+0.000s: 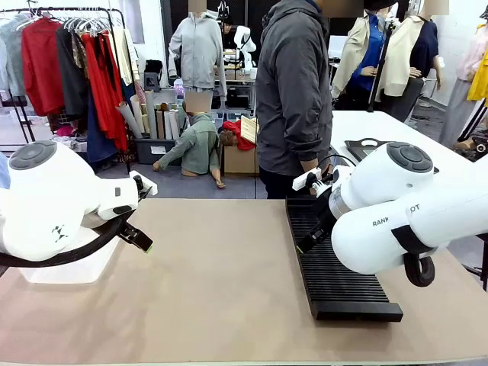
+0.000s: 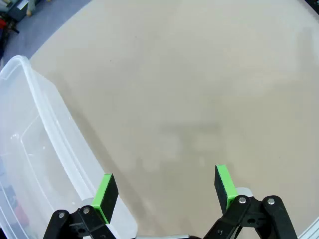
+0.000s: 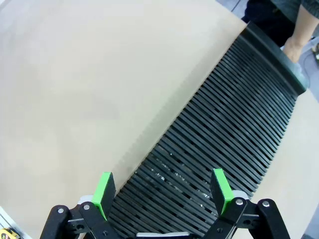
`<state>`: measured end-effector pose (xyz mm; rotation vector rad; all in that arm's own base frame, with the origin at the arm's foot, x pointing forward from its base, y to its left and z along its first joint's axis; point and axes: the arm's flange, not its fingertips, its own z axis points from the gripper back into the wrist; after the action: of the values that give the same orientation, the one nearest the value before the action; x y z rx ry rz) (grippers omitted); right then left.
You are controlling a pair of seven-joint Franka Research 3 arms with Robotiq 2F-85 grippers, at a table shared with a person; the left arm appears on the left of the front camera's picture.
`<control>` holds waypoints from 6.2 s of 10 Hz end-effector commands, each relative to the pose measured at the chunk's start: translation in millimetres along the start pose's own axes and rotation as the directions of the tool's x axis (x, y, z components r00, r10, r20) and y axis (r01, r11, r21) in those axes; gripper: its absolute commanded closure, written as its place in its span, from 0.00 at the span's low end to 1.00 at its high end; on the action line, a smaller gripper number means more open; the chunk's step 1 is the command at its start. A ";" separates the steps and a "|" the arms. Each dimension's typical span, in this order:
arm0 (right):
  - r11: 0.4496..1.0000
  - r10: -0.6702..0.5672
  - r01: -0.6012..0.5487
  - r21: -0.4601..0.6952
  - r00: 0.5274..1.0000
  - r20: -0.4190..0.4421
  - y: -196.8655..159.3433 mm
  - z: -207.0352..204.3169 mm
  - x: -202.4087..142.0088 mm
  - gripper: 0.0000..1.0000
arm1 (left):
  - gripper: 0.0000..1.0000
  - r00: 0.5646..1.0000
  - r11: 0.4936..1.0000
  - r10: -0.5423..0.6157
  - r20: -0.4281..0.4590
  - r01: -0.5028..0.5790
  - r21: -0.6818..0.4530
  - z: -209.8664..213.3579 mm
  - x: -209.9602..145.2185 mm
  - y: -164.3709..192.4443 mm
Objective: Sort PCBs into racks and boxes based on the side picked up.
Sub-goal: Pick up the Blank PCB handed by the Human.
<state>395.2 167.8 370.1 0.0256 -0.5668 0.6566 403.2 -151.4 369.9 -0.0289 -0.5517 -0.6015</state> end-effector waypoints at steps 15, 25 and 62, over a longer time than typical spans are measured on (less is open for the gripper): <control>0.753 -0.346 0.421 0.506 0.907 -0.240 -95.9 99.5 92.3 0.00 | 0.00 0.972 0.744 0.216 -0.093 -0.226 -0.628 110.4 93.6 92.0; 0.114 -0.723 0.422 0.900 0.656 -0.216 -244.3 138.0 -32.7 0.00 | 0.00 0.772 0.462 0.625 0.115 -0.247 -0.852 164.2 -10.2 231.6; 0.018 -0.743 0.451 0.892 0.603 -0.290 -243.2 98.7 -45.4 0.00 | 0.00 0.753 0.427 0.654 0.071 -0.290 -0.856 149.4 -27.7 241.2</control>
<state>453.2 -79.0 473.5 1.4421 -0.2649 -0.0178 445.1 90.7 511.8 -1.2239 -0.5940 -0.2112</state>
